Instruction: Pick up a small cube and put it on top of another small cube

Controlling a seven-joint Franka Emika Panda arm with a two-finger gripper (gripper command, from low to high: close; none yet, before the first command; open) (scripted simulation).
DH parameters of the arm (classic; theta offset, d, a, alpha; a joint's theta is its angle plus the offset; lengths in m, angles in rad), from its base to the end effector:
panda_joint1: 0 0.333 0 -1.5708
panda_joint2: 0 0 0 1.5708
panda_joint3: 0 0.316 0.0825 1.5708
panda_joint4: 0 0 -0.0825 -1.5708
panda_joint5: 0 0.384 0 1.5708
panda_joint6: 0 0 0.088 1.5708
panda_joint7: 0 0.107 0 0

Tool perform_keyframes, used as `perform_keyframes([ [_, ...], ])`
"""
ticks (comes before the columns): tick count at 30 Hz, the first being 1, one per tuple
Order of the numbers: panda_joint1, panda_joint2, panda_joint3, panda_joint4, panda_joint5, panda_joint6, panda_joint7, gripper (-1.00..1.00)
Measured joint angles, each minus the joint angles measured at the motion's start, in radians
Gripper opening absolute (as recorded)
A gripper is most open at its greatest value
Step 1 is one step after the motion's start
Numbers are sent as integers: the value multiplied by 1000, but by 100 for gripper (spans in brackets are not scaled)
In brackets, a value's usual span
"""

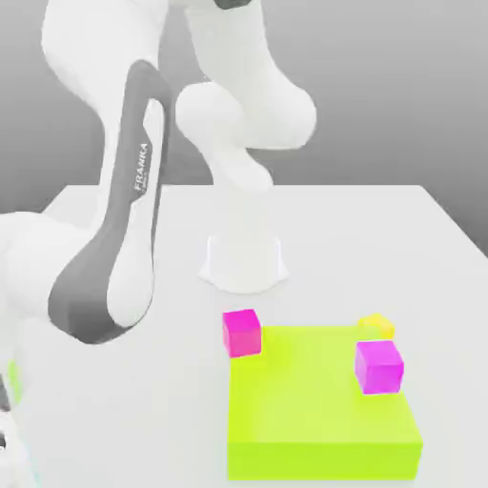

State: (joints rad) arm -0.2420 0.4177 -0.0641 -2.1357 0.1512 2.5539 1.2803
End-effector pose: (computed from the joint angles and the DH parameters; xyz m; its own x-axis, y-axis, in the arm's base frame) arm 0.5460 -0.1749 0.2082 -0.1348 -0.9893 -0.0557 -0.9906 0.1359 -0.0159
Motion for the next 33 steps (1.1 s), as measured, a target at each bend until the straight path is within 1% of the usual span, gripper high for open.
perform_keyframes([
  [9, 228, -278, 192, -295, 105, 31, 291, -100],
  [10, 266, -314, 218, -334, 118, 35, 333, -100],
  [13, 445, -438, 307, -473, 157, 54, 498, -100],
  [14, 477, -472, 324, -514, 164, 61, 546, -100],
  [16, 511, -535, 363, -591, 173, 75, 640, -100],
  [22, 619, -712, 532, -818, 196, 121, 904, -100],
  [25, 598, -712, 581, -853, 155, 151, 973, -100],
  [33, 467, -612, 662, -860, -20, 234, 1094, -100],
])
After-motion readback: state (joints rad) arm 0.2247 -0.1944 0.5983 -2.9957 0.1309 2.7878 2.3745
